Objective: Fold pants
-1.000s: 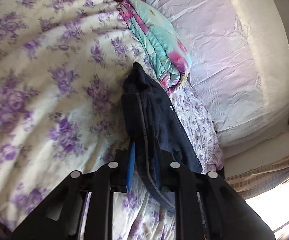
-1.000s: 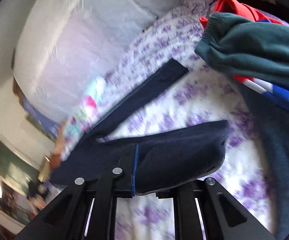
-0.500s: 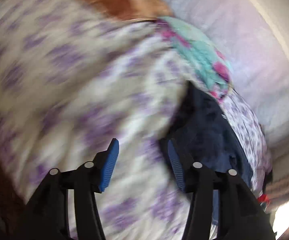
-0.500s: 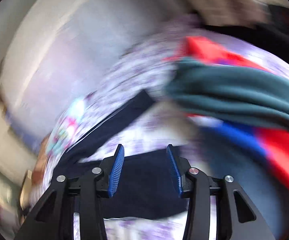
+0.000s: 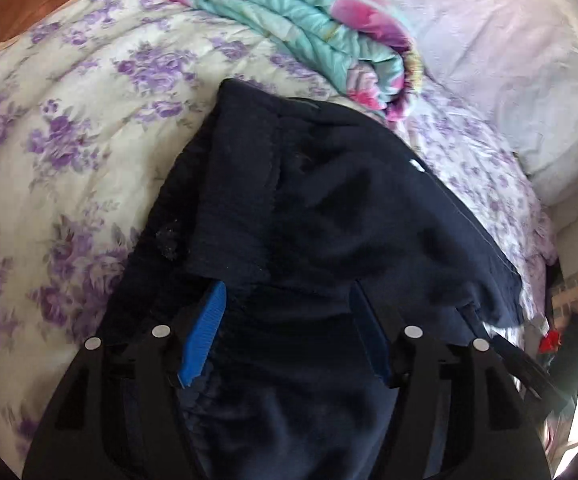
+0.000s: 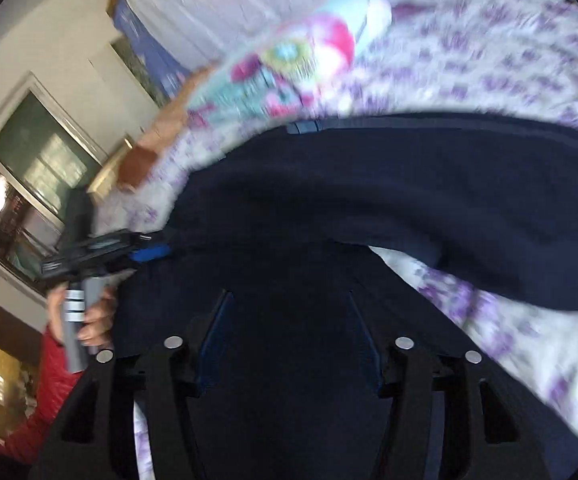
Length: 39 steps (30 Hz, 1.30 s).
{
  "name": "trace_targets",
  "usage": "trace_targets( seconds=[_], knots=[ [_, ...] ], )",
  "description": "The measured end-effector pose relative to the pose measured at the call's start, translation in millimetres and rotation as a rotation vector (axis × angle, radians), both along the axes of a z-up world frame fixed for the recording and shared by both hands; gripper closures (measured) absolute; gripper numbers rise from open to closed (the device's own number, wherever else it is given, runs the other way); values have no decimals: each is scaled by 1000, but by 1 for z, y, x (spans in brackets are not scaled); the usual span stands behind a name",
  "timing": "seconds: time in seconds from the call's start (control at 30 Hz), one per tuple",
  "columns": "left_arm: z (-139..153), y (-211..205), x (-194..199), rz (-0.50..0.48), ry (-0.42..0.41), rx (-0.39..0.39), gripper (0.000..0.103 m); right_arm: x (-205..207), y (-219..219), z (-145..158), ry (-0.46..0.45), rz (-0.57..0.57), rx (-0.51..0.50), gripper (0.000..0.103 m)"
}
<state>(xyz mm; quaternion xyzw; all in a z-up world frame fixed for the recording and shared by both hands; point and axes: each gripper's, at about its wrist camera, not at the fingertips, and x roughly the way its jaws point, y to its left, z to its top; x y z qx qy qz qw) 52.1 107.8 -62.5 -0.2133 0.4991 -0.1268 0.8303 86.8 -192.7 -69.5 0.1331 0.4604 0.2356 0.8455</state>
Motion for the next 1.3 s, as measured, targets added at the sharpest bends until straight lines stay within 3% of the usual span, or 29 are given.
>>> trace_targets(
  seconds=[0.03, 0.1, 0.13, 0.17, 0.23, 0.3, 0.4, 0.47, 0.57, 0.73, 0.83, 0.9, 1.0, 1.13, 1.3],
  knots=[
    [2, 3, -3, -31, -11, -3, 44, 13, -3, -16, 51, -11, -51, 40],
    [9, 17, -9, -17, -6, -22, 49, 11, -16, -29, 80, -7, 20, 48],
    [12, 24, -9, 6, 1, -38, 46, 11, -28, -28, 103, -11, 54, 50],
    [20, 36, -7, 56, -1, -45, 34, 10, -31, -25, 119, -22, 52, 51],
    [36, 54, 3, 138, -52, 2, 21, 5, -38, -8, 83, -58, 44, 48],
    [39, 59, 23, 177, -63, 38, 21, 5, -32, 12, 15, -46, 60, 47],
    [22, 58, 61, 191, 8, -19, 21, 23, -15, 24, -10, -3, 105, 46],
    [7, 51, 81, 209, 60, 10, 21, 41, -3, 14, 38, 31, 110, 43],
    [-3, 46, 91, 214, 59, 65, 21, 58, -5, -23, 152, 18, 82, 46],
    [-5, 52, 87, 195, 36, 42, 21, 40, -25, -23, 176, 68, 43, 51],
    [-2, 57, 92, 209, 39, 1, 20, 44, -13, -7, 144, 80, -64, 47],
    [1, 57, 99, 193, 29, -18, 20, 37, -18, 19, 26, 121, -104, 33],
    [4, 55, 108, 160, 15, -8, 20, 51, -24, 51, -138, 123, -208, 27],
    [-3, 62, 120, 138, 28, -48, 21, 82, -53, 55, -158, 126, -228, 27],
    [-1, 59, 135, 45, -24, -121, 25, 118, -80, 39, -139, 111, -234, 27]
  ],
)
